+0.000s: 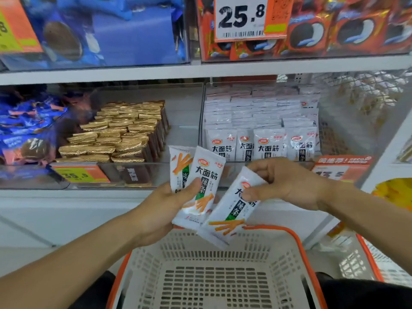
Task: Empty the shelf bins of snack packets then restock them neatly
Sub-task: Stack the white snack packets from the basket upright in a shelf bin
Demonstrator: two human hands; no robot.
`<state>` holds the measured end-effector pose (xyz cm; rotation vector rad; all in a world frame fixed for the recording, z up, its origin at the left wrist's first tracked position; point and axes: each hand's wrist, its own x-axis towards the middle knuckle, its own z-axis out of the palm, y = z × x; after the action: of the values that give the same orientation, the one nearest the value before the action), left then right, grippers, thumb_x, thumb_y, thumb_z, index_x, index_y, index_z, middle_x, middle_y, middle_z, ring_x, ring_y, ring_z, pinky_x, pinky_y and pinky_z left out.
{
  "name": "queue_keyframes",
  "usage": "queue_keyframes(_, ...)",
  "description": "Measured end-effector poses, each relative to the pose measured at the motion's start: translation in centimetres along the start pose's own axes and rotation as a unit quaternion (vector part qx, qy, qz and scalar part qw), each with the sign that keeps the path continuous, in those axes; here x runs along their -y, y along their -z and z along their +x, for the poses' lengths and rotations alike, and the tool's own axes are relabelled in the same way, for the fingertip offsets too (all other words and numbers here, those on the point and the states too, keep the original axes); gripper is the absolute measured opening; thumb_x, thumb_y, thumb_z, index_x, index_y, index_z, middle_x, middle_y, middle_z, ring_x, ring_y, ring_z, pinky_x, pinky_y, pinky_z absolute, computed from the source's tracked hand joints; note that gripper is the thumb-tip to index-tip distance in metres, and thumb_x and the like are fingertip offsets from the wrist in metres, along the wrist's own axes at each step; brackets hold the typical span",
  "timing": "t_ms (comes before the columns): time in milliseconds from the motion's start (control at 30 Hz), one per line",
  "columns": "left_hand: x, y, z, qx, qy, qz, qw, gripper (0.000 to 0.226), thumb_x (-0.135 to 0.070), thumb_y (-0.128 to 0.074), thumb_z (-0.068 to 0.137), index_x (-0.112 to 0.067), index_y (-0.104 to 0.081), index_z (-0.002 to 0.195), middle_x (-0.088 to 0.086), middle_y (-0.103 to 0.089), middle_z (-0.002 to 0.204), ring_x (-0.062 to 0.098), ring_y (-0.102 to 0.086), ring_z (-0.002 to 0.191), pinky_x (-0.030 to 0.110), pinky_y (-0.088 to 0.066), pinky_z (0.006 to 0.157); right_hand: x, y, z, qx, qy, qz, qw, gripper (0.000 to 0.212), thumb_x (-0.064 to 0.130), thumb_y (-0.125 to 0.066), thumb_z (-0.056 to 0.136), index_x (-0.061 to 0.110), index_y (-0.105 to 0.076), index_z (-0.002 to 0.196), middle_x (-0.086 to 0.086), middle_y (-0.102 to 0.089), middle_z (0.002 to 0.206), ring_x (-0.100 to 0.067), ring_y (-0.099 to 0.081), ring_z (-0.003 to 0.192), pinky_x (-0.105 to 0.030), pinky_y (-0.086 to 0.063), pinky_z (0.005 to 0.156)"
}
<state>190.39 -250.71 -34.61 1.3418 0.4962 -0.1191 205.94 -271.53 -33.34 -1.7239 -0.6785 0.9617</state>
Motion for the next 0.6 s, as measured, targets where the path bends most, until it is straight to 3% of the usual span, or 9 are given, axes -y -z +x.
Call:
queue_keyframes(133,0.2,-0.3,0.0,0.017,-0.03,-0.007,0.999,0.043,-0.028,-0.055,0.09,-0.02,-0.062,0.132,0.004,-0.072,0.123,0.027,-0.07,0.111,0.045,-0.057,0.093,0.1,-2.1,1.1,-0.147,0.066,0.071,0.984,0.04,0.007,-0.086,0.066,-0.002,-0.067,0.099,-0.009,-0.078,0.092,-0.018,-0.075,0.083,-0.026,-0.059,0.07)
queue_keyframes(233,0.2,-0.5,-0.5,0.057,-0.049,0.007,0.997,0.041,-0.021,-0.053,0.093,-0.018,-0.06,0.133,0.005,-0.07,0.127,0.026,-0.068,0.115,0.038,-0.057,0.093,0.2,-4.0,1.4,-0.207,0.076,0.109,0.969,0.031,0.008,-0.086,0.071,0.001,-0.065,0.093,-0.01,-0.078,0.09,-0.021,-0.075,0.079,-0.029,-0.061,0.065)
queue_keyframes(367,0.1,-0.7,-1.0,0.099,-0.015,0.024,0.995,0.044,-0.025,-0.051,0.091,-0.011,-0.06,0.131,0.009,-0.071,0.123,0.026,-0.069,0.112,0.032,-0.059,0.086,0.7,-5.8,1.4,-0.182,0.038,0.174,0.967,0.036,0.014,-0.08,0.082,-0.001,-0.058,0.107,-0.014,-0.076,0.094,-0.025,-0.076,0.081,-0.036,-0.062,0.062)
queue_keyframes(467,-0.2,0.0,-0.8,0.136,0.054,0.01,0.989,0.041,-0.034,-0.062,0.094,-0.011,-0.066,0.128,0.013,-0.07,0.124,0.032,-0.069,0.11,0.04,-0.061,0.084,1.1,-4.9,1.2,-0.182,0.031,0.17,0.968,0.046,0.01,-0.081,0.078,0.003,-0.056,0.116,-0.012,-0.077,0.093,-0.027,-0.076,0.083,-0.037,-0.063,0.063)
queue_keyframes(533,-0.3,0.9,-0.4,0.132,0.095,-0.004,0.987,0.046,-0.023,-0.065,0.08,-0.003,-0.067,0.122,0.02,-0.071,0.114,0.037,-0.071,0.092,0.043,-0.061,0.068,1.3,-3.8,0.8,-0.192,0.044,0.136,0.971,0.05,0.008,-0.082,0.076,0.006,-0.055,0.119,-0.009,-0.078,0.094,-0.026,-0.076,0.086,-0.039,-0.064,0.068)
queue_keyframes(600,-0.2,1.8,0.0,0.128,0.102,0.052,0.985,0.054,-0.009,-0.058,0.07,0.004,-0.056,0.122,0.021,-0.067,0.099,0.035,-0.067,0.078,0.039,-0.053,0.058,1.5,-2.6,0.4,-0.182,0.063,0.098,0.976,0.046,0.006,-0.081,0.076,0.004,-0.059,0.116,-0.007,-0.078,0.094,-0.024,-0.076,0.088,-0.037,-0.064,0.074)
